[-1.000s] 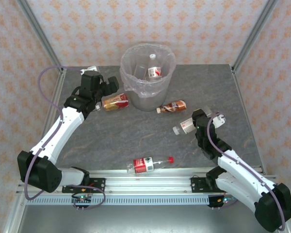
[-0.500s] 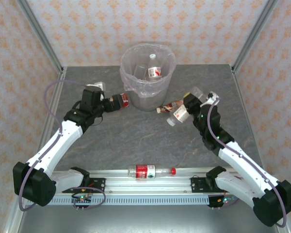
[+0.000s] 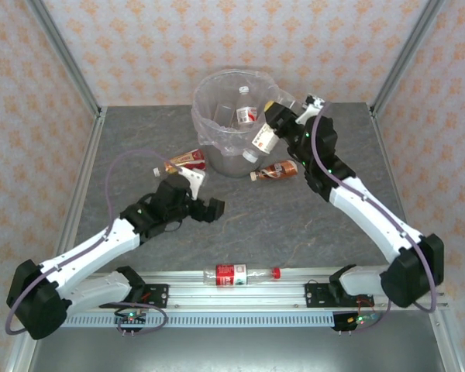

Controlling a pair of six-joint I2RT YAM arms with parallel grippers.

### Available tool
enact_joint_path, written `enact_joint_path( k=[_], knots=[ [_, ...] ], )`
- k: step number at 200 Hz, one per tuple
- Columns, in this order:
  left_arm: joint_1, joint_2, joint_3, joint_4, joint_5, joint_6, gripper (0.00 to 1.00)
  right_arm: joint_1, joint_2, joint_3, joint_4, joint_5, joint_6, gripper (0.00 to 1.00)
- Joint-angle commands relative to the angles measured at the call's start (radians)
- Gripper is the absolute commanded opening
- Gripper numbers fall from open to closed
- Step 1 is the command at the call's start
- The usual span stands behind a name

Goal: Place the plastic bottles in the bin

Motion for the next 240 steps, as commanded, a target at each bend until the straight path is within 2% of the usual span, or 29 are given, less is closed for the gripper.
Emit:
enact_joint_path(
  k=[1,15,38,96,155,181,240],
  knots=[
    [-0.146,-0.051,-0.075,0.086,-0.099,0.139,1.0,-0.001,0.068,0.12,0.031,-0.011,-0.026,0.37],
    [-0.247,-0.077,-0.14,0.133,-0.152,0.193,1.0,-0.002,0.142,0.195,0.018,-0.001,-0.041,0.39],
    [-0.362,-0.079,-0.177,0.157,-0.202,0.285,1.0,-0.002,0.255,0.33,-0.028,0.024,-0.071,0.39],
    [-0.601,0.111,-0.147,0.129,-0.289,0.39,1.0,-0.001,0.469,0.574,-0.126,0.026,-0.131,0.4],
    [-0.67,0.181,-0.136,0.135,-0.331,0.444,1.0,-0.002,0.493,0.669,-0.236,0.061,-0.215,0.45],
    [-0.696,0.229,-0.107,0.145,-0.308,0.46,1.0,-0.002,0.504,0.681,-0.244,0.073,-0.219,0.45],
    [-0.679,0.369,-0.058,0.136,-0.288,0.467,0.99,-0.001,0.532,0.721,-0.281,0.064,-0.205,0.46]
  ],
)
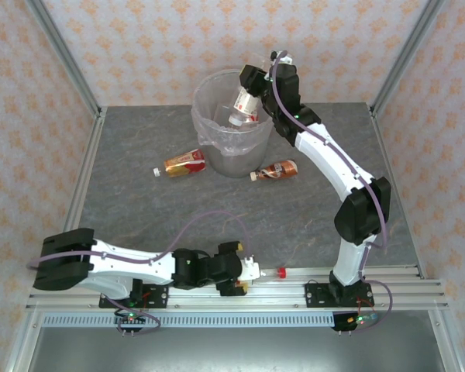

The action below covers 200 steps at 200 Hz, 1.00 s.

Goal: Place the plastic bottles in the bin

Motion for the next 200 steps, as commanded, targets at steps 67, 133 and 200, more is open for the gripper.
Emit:
enact_joint_path(
  k=[67,133,200],
  knots=[
    [0.135,0.134,0.091,-0.012,0.001,0.051,0.9,-0.002,0.02,0.065,-0.051,0.015,-0.037,0.47],
    [0.198,0.221,0.138,-0.003,0.069,0.04,0.81,-0.001,0.042,0.12,-0.094,0.017,-0.039,0.47],
    [0.251,0.213,0.152,0.022,0.097,0.032,0.6,-0.002,0.053,0.159,-0.12,0.015,-0.046,0.47]
  ],
)
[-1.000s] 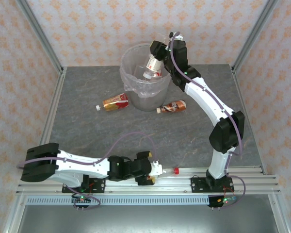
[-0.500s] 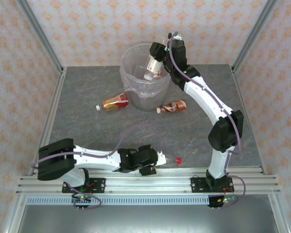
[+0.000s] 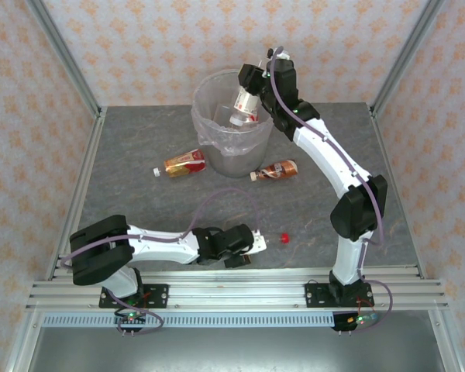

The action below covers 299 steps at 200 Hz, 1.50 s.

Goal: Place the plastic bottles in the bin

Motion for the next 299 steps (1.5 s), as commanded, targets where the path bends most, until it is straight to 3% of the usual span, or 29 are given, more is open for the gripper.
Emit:
enact_joint_path(
  k=[1,109,190,239,299],
  knots=[
    [0.008,-0.001,0.023,0.021,0.015,-0.004,0.6,-0.001,0.005,0.055,-0.008,0.015,-0.016,0.47],
    [0.082,-0.184,-0.112,0.095,-0.027,-0.112,0.34,-0.003,0.148,0.292,-0.116,0.039,-0.041,0.47],
    [0.195,-0.336,-0.249,0.136,-0.024,-0.196,0.32,-0.001,0.405,0.681,-0.322,0.036,-0.097,0.49],
    [0.299,-0.478,-0.237,0.066,-0.031,-0.251,0.32,0.024,0.381,0.686,-0.417,-0.108,-0.221,0.78],
    [0.441,-0.728,-0.198,0.012,0.0,-0.306,0.33,0.024,0.218,0.678,-0.644,-0.047,-0.297,0.89]
  ],
)
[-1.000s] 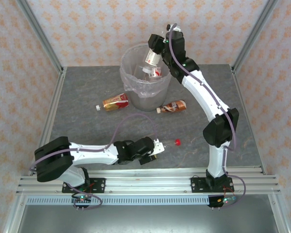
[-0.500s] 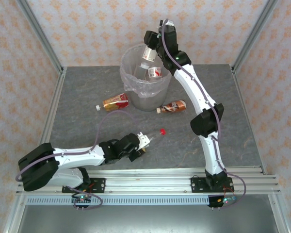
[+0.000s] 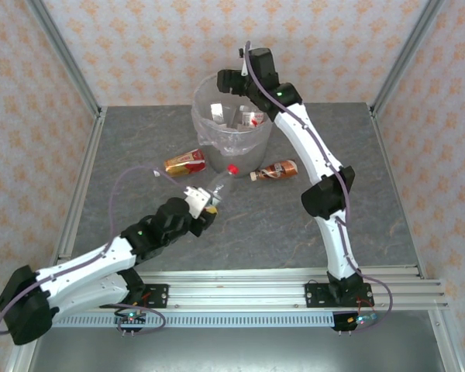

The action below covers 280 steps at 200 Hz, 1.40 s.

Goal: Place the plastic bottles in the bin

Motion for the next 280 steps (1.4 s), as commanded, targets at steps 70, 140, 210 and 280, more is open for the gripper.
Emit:
enact_joint_path(
  k=[70,140,210,280],
  knots=[
    [0.168,0.004,0.347,-0.077,-0.03,-0.078,0.32,0.006,-0.403,-0.289,-0.048,0.128,-0.002,0.99],
    [0.238,0.376,0.782,0.007,0.053,-0.051,0.32,-0.001,-0.874,-1.1,0.456,0.325,0.024,0.99],
    [0.24,0.771,1.208,-0.059,-0.007,-0.039,0.35,-0.028,-1.098,-1.523,0.611,0.477,0.17,0.99],
    [0.24,0.912,1.336,-0.188,0.048,-0.254,0.47,-0.029,-1.104,-1.571,0.588,0.505,0.184,0.99]
  ],
)
